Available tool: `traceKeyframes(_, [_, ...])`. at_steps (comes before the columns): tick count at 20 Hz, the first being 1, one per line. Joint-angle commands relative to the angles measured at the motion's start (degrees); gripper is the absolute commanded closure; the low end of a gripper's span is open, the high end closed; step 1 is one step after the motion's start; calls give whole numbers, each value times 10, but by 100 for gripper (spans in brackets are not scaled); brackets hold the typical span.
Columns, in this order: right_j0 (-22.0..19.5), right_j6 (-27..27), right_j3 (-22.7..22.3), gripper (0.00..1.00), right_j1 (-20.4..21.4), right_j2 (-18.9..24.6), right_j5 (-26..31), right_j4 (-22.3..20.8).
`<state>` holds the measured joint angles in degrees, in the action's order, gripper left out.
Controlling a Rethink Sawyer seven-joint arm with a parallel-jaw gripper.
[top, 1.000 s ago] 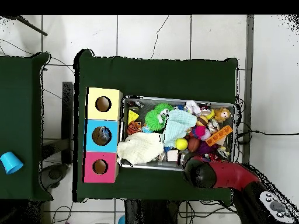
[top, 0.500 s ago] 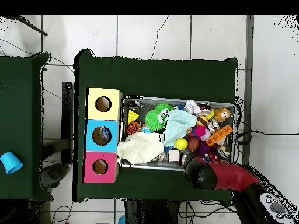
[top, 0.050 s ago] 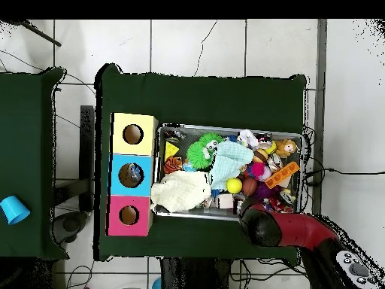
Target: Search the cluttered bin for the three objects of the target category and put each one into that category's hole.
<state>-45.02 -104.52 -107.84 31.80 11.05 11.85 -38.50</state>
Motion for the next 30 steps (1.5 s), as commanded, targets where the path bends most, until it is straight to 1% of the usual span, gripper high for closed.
traceKeyframes(1, [1,-11,48,0,-41,5,-20,-35])
traceKeyframes(16, [-3,-8,47,0,-40,11,-14,-28])
traceKeyframes(30, [-8,-6,44,0,-42,13,-22,-33])
